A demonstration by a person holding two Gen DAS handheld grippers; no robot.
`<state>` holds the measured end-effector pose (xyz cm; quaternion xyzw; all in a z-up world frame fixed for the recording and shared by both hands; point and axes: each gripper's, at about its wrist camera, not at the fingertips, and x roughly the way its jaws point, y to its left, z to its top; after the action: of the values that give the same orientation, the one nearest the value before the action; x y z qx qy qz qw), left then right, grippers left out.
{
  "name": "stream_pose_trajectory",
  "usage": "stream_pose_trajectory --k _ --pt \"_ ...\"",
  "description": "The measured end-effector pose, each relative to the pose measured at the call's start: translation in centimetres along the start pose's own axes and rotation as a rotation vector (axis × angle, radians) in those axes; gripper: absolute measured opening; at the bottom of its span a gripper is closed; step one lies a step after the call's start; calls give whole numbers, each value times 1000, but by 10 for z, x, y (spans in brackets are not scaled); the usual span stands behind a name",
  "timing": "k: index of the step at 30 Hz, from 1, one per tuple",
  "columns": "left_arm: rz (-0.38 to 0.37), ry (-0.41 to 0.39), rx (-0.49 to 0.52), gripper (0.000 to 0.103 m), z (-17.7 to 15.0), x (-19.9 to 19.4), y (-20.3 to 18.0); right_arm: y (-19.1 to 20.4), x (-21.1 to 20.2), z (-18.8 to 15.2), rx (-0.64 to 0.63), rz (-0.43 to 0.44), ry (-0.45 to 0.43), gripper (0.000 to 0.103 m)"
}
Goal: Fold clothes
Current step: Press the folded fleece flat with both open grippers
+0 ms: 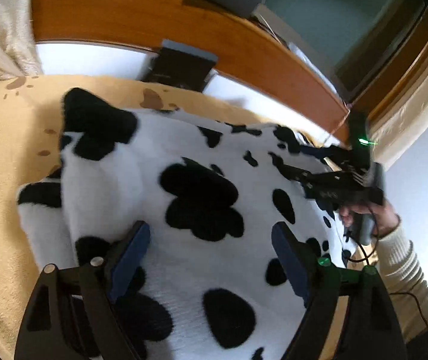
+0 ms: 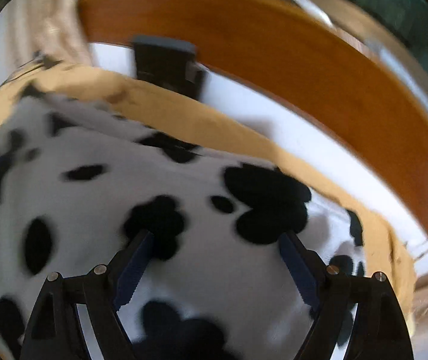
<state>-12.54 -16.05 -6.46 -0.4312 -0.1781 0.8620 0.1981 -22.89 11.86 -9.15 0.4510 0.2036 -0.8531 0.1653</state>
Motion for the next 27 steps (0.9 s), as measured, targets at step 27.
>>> stream_pose_trajectory --k 27 --pt "-50 -189 -56 70 -27 -14 19 104 31 76 -38 -34 3 87"
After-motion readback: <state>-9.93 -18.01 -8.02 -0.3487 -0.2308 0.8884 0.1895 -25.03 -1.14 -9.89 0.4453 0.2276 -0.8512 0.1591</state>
